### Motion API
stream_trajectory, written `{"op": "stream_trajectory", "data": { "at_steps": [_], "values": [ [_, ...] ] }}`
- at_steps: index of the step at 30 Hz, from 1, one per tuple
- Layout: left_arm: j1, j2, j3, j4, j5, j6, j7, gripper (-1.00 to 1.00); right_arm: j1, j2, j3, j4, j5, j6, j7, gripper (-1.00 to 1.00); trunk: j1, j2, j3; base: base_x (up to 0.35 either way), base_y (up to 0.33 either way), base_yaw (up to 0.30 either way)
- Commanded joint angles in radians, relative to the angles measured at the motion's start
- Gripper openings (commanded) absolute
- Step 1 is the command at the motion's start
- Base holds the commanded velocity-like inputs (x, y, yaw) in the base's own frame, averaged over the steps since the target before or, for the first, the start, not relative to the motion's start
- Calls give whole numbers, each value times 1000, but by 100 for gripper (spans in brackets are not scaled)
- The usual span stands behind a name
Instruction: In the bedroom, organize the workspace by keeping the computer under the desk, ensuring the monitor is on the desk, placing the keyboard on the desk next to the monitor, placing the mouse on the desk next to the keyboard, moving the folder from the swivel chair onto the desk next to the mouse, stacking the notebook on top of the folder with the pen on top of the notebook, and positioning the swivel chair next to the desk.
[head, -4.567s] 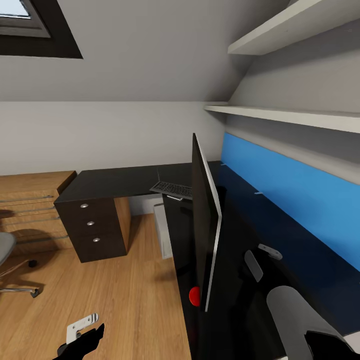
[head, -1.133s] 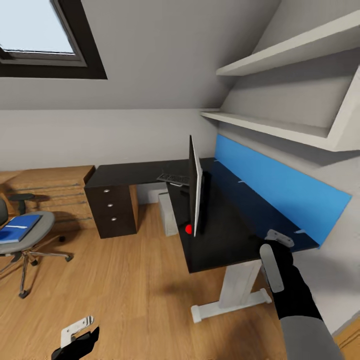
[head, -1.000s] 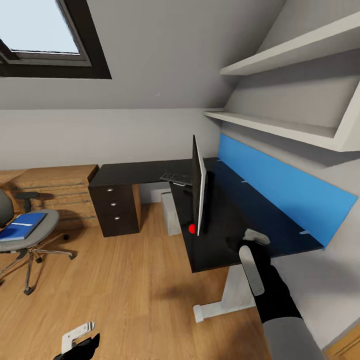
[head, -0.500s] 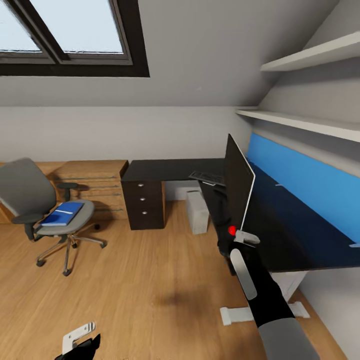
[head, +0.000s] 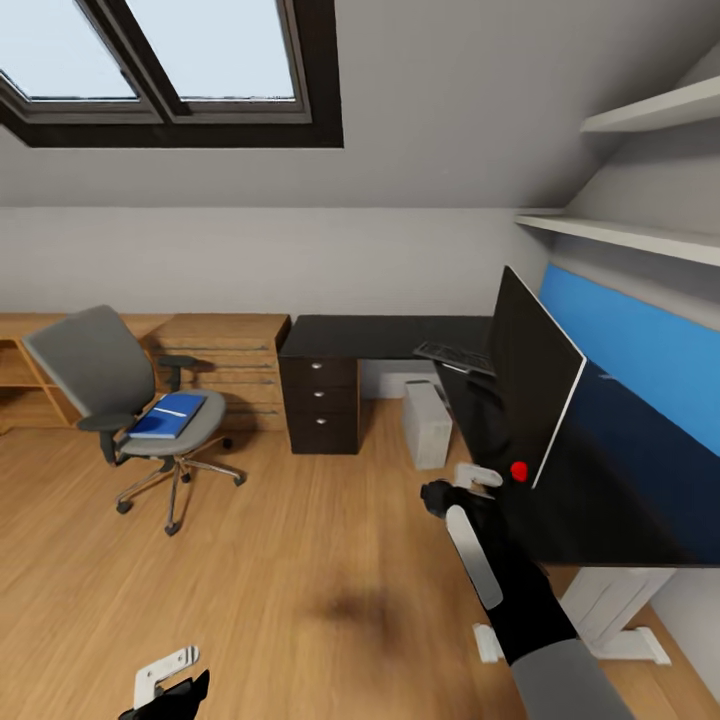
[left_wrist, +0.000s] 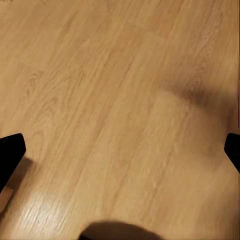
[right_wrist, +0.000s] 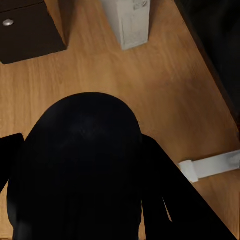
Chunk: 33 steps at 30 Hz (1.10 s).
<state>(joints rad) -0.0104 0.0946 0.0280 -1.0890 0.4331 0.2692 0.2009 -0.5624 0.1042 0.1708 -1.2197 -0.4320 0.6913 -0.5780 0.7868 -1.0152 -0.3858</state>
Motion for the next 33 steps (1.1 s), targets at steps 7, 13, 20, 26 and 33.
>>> {"op": "stream_trajectory", "data": {
  "at_steps": [7,13,20,26,33],
  "values": [
    [0,0,-11,-2,9,4,6,100,16,-2,41,-3,-10,-9,-13,-100,1,-1,-2,301,125,6],
    [0,1,-10,-2,9,3,5,100,18,-1,61,-5,-12,-10,-13,-100,1,-1,-2,315,132,0],
    [0,2,-10,-3,9,2,5,100,18,-1,62,-9,-14,-11,-13,-100,1,-1,-1,316,139,0],
    [0,2,-10,-3,9,2,5,100,18,-1,62,-9,-14,-12,-13,-100,1,-1,5,316,140,0],
    [0,1,-10,-3,9,2,5,100,18,-1,62,-9,-14,-12,-13,-100,1,-1,16,316,139,0]
  ]
}}
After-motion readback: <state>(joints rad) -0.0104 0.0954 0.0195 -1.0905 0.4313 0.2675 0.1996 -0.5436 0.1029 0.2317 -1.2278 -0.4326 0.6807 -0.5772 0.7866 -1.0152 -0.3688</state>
